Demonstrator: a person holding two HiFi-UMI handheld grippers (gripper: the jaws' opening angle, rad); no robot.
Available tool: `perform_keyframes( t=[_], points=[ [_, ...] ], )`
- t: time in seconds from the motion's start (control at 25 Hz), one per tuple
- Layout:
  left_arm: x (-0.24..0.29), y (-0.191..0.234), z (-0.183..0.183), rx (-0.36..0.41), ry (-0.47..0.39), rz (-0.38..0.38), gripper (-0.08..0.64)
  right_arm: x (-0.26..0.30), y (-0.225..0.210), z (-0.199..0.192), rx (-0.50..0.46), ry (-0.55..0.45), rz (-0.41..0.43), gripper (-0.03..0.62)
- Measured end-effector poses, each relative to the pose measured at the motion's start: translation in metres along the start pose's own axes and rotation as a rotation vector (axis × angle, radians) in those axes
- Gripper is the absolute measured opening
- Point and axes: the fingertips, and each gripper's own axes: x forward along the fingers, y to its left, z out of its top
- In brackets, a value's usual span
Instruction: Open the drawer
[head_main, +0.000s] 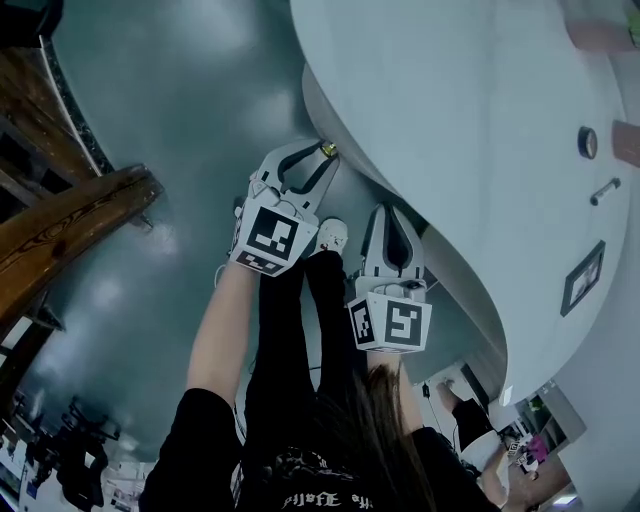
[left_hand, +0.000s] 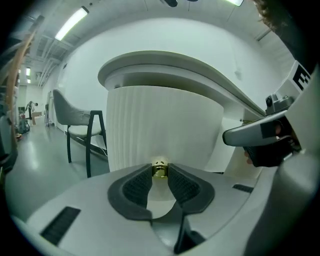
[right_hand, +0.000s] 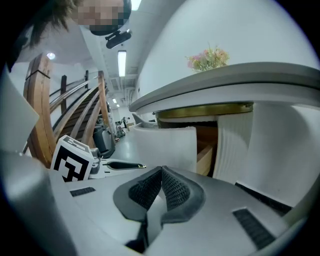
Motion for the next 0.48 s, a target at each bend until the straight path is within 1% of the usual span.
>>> perform_keyframes(
  t=[0.08, 0.28, 0.48],
  points=[
    [-0.001, -0.002, -0.003, -0.010, 0.005, -0.001, 0.112, -0.002, 0.007, 0.001, 0.003, -0.001, 0.006, 0.026],
    [-0.007, -0.003, -0.006, 0.005, 0.030, -0.009, 0.112, -0.008, 0.020, 0.004, 0.018, 0.002, 0.018, 0.026],
    [-0.021, -0.004, -0.012, -0.001, 0.071, -0.005, 0.112, -0.017, 0.032, 0.006, 0.005, 0.017, 0.052, 0.026]
  ],
)
